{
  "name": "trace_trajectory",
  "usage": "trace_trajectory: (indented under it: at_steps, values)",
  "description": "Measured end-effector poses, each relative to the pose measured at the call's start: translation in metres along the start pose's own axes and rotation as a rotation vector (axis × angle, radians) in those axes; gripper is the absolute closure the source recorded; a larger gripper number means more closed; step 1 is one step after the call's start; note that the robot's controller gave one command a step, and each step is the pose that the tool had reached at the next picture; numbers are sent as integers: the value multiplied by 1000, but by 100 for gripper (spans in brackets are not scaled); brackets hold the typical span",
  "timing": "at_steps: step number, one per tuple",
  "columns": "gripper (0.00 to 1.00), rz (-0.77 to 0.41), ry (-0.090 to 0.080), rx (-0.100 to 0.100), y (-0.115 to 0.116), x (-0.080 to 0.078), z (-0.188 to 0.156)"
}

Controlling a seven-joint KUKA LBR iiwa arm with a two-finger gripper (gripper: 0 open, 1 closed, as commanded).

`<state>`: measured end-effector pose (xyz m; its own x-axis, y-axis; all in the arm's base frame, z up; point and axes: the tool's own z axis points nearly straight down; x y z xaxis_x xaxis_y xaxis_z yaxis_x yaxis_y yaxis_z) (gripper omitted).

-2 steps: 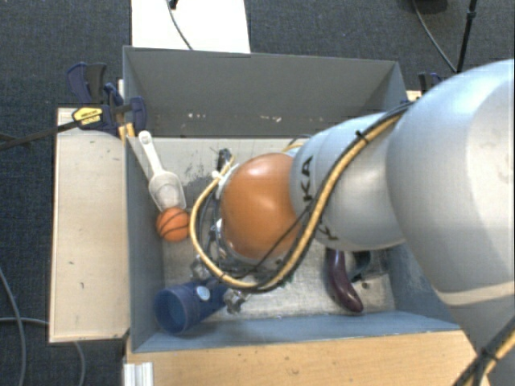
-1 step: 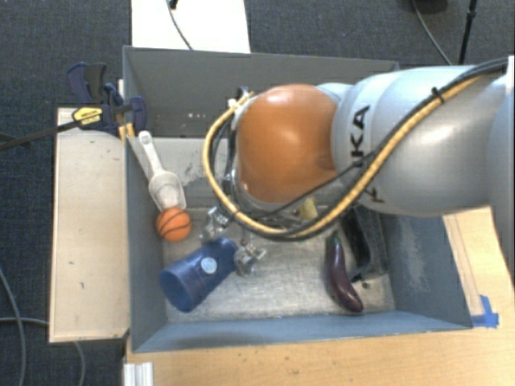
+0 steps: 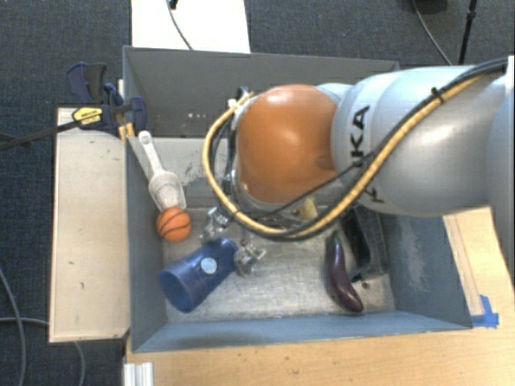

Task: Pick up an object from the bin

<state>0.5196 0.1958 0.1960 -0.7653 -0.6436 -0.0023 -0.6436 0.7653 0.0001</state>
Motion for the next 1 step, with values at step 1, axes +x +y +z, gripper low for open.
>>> trace_trajectory:
  at_steps: [1]
  values:
    - [100,-156,7,-3,1,3,-21]
